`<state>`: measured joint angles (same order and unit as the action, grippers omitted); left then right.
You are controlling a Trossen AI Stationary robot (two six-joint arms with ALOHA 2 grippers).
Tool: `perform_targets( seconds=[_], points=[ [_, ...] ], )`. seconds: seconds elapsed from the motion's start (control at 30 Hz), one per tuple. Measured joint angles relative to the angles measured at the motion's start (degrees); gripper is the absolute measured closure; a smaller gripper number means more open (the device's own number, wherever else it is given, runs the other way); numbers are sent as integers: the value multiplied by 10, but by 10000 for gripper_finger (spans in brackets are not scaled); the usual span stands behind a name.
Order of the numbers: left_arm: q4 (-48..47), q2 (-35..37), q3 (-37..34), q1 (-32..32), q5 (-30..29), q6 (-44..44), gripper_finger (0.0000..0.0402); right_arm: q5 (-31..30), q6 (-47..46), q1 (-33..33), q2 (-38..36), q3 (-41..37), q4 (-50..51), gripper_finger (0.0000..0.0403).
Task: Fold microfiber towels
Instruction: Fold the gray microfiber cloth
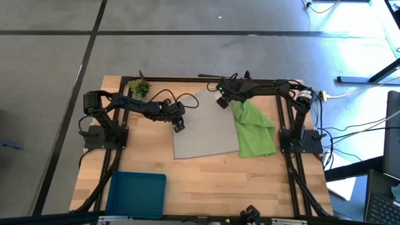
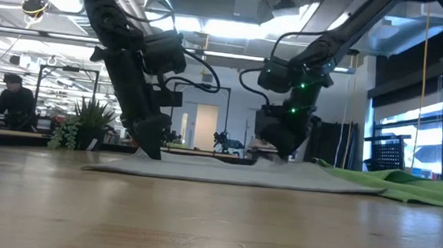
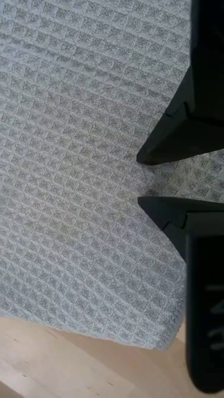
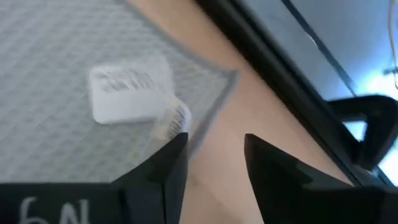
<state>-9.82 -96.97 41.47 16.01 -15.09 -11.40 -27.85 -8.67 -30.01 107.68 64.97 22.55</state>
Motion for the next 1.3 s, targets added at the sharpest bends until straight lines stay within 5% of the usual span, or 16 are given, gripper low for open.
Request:
perform_targets(
  seconds=[0.37,0.87,1.17,1.3],
  points=[
    [-4,8,-1,0,3,25,310,22,-57,6,-43,0,53,244],
    [-126,148,26,-9,5,74,310,46,-16,218,-110,0,155,244],
    [-126,154,26,-104,234,155,310,97,42,314,-119,0,183,244],
    [-121,154,26,-172,224,149,310,133,75,346,-119,0,189,244]
  ],
)
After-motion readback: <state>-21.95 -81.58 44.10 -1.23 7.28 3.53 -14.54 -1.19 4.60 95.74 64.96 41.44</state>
